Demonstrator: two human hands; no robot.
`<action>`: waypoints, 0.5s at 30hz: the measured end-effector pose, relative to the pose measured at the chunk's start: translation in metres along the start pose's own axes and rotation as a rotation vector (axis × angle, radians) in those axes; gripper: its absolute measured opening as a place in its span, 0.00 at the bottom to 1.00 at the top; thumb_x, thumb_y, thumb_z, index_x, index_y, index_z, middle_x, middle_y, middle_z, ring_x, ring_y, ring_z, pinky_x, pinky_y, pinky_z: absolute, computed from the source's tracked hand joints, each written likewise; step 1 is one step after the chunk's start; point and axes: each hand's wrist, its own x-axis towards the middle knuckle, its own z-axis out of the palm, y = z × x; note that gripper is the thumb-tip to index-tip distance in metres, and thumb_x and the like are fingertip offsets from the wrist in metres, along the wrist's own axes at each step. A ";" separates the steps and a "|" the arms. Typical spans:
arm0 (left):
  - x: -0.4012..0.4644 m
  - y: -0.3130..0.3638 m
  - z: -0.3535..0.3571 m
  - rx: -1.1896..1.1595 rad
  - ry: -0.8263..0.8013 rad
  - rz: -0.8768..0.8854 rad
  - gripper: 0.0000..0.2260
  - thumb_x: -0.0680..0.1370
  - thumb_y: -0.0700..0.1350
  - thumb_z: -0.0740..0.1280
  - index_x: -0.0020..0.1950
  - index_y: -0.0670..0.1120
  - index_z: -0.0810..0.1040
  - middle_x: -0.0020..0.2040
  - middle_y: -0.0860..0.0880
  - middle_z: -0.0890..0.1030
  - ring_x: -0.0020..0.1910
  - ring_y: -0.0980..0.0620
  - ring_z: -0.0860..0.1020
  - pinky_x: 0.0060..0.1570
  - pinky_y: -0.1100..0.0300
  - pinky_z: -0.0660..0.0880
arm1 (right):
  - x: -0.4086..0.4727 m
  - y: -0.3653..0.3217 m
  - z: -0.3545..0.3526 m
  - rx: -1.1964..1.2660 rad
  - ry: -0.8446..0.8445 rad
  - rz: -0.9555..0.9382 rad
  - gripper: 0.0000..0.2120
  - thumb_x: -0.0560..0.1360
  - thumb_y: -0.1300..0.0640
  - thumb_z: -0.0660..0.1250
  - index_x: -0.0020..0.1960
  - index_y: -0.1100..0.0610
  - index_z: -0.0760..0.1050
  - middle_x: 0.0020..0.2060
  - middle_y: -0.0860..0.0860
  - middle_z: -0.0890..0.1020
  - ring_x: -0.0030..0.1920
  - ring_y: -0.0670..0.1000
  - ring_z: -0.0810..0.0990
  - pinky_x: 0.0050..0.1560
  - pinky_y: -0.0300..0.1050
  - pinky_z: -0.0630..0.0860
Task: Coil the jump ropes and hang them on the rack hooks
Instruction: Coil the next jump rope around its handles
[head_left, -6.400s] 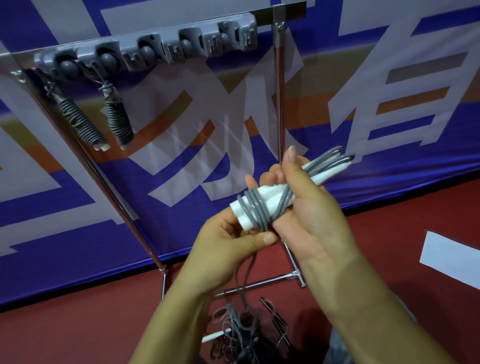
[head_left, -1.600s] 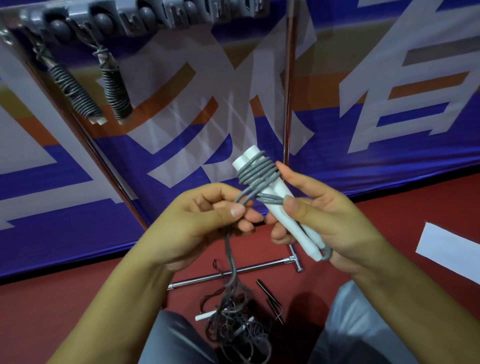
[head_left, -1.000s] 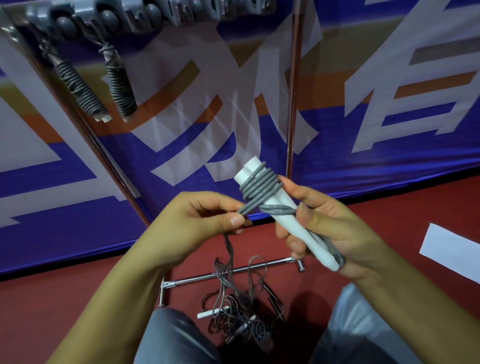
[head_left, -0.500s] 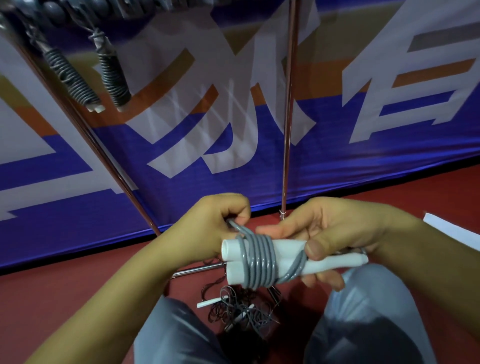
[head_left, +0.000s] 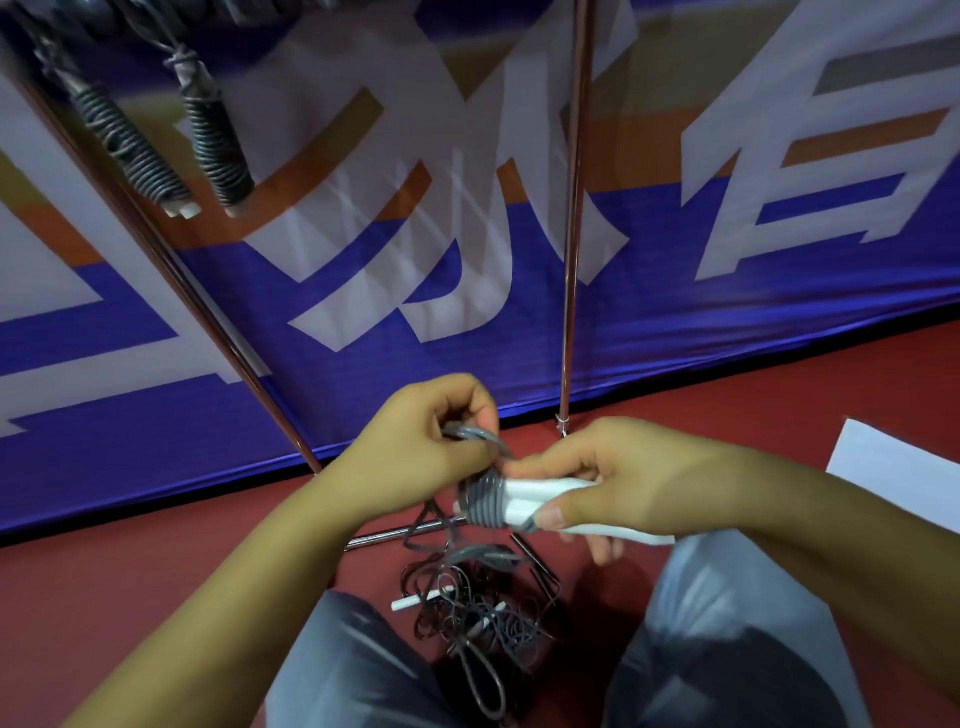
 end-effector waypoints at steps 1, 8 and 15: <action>-0.001 0.001 0.001 -0.037 0.013 -0.004 0.08 0.68 0.35 0.69 0.39 0.46 0.74 0.31 0.52 0.76 0.29 0.55 0.73 0.31 0.61 0.71 | 0.000 0.000 0.000 0.004 0.052 -0.001 0.22 0.76 0.60 0.67 0.64 0.39 0.71 0.33 0.47 0.81 0.29 0.46 0.80 0.33 0.42 0.78; -0.009 0.001 0.019 0.119 0.191 0.011 0.18 0.71 0.36 0.74 0.43 0.51 0.65 0.31 0.57 0.73 0.26 0.60 0.66 0.28 0.66 0.67 | 0.001 0.004 0.005 0.042 0.208 -0.035 0.22 0.76 0.59 0.68 0.64 0.38 0.70 0.32 0.44 0.80 0.28 0.45 0.79 0.33 0.41 0.77; -0.010 0.011 0.022 0.108 0.304 0.074 0.16 0.73 0.35 0.70 0.42 0.51 0.65 0.31 0.54 0.71 0.27 0.59 0.66 0.28 0.62 0.67 | 0.000 0.002 0.009 0.133 0.340 -0.099 0.23 0.74 0.60 0.70 0.62 0.40 0.70 0.32 0.43 0.82 0.28 0.49 0.80 0.32 0.40 0.76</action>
